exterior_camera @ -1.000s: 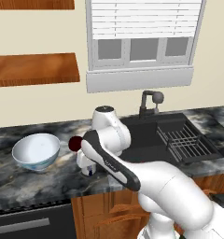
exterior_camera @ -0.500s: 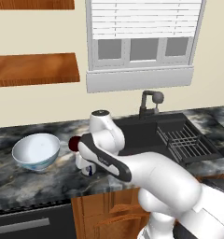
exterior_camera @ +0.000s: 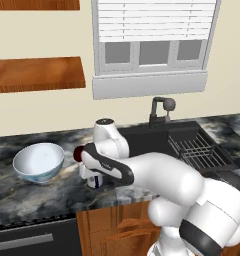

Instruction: Clear the mugs and bowl far away from the sink.

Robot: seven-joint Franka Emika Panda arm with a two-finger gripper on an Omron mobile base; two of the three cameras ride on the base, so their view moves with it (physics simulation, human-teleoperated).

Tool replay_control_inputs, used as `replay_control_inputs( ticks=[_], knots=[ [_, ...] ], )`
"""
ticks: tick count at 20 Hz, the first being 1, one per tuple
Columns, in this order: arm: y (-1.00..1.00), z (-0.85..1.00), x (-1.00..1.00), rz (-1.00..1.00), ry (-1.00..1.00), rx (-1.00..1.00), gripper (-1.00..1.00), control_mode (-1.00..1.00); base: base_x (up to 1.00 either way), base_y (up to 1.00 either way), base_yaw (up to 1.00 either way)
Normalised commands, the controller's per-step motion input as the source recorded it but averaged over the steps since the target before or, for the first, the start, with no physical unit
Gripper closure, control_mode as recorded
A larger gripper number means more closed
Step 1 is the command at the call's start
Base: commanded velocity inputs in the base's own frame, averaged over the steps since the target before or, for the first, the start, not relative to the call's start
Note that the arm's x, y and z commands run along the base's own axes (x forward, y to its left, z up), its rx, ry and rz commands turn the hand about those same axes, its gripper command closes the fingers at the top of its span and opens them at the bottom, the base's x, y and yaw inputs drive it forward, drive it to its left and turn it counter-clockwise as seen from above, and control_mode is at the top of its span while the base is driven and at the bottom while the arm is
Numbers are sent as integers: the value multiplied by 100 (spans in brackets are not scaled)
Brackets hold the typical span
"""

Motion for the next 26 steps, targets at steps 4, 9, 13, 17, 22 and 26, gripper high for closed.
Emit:
replay_control_inputs(
  ticks=[4, 9, 13, 17, 22, 26],
  knots=[
    [20, -16, 14, 0, 4, -4, -100, -100, 0, 0, 0],
    [12, -11, 10, 0, 1, -1, -100, -100, 0, 0, 0],
    [1, -13, 15, 0, 0, 0, -100, -100, 0, 0, 0],
    [3, -18, 7, 0, 0, 0, -100, -100, 0, 0, 0],
    [4, -14, 1, 0, 0, 0, -100, -100, 0, 0, 0],
    [0, -15, 0, 0, 0, 0, 100, -100, 0, 0, 0]
  ],
)
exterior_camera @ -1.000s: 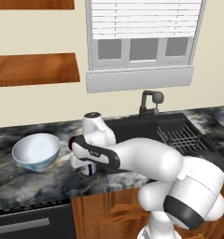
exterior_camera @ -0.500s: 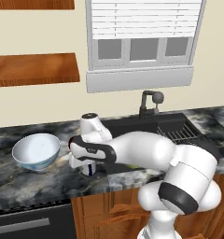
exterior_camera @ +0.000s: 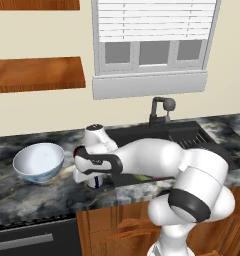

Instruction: Clear the mugs and bowl far away from the sink.

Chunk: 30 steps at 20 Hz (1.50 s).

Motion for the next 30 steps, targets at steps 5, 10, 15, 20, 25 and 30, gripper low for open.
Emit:
replay_control_inputs(
  ticks=[5, 10, 15, 20, 25, 30],
  knots=[
    [0, -14, 0, 0, 0, 0, 100, -100, 0, 0, 0],
    [0, -18, 0, 0, 0, 0, 100, -100, 0, 0, 0],
    [4, -1, -1, 0, -1, 0, 100, -100, 0, 0, 0],
    [-15, 98, -29, 0, -12, 1, 100, -100, 0, 0, 0],
    [-58, 100, -43, 0, -7, 1, 100, -100, 0, 0, 0],
    [-95, 100, -36, 0, 11, 10, 100, -100, 0, 0, 0]
  ],
)
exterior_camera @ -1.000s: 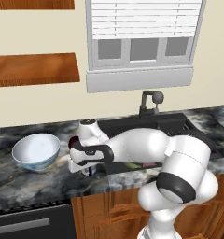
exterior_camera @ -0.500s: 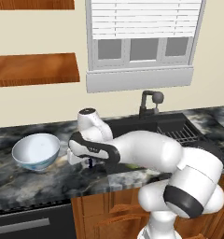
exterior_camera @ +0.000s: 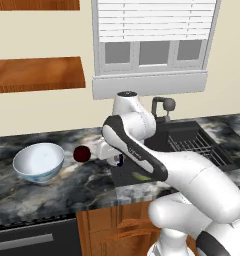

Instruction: Clear the mugs and bowl far away from the sink.

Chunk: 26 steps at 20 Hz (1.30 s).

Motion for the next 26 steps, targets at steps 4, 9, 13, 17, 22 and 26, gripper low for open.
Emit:
replay_control_inputs(
  ticks=[4, 9, 13, 17, 22, 26],
  knots=[
    [-100, 75, -31, 0, 22, 17, 100, -100, 0, 0, 0],
    [-93, 49, -21, 0, 14, 4, 100, -100, 0, 0, 0],
    [-34, 51, -1, 0, 0, -9, 100, -100, 0, 0, 0],
    [-3, 0, 0, 0, 0, -10, 100, -100, 0, 0, 0],
    [0, 0, 2, -3, -2, -6, 100, -100, 0, 0, 0],
    [0, 0, -8, 3, -1, 1, 100, 100, -12, 7, 6]
  ],
)
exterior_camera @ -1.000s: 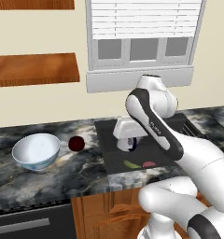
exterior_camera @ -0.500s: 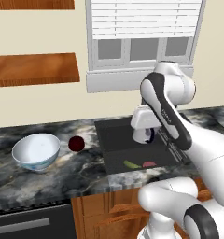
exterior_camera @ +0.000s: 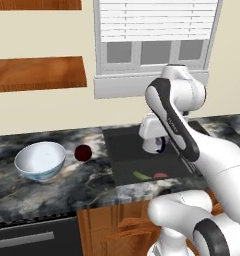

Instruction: Clear the mugs and bowl far away from the sink.

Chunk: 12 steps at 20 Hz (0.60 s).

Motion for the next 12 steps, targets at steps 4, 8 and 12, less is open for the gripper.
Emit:
replay_control_inputs(
  ticks=[4, 8, 12],
  knots=[
    [0, 0, 0, 0, 0, 0, 100, 100, -31, 67, 44],
    [0, 0, 0, 0, 0, 0, 100, 100, -9, 32, 97],
    [0, 0, 0, 0, 0, 0, 100, 100, -3, 0, 100]
  ],
)
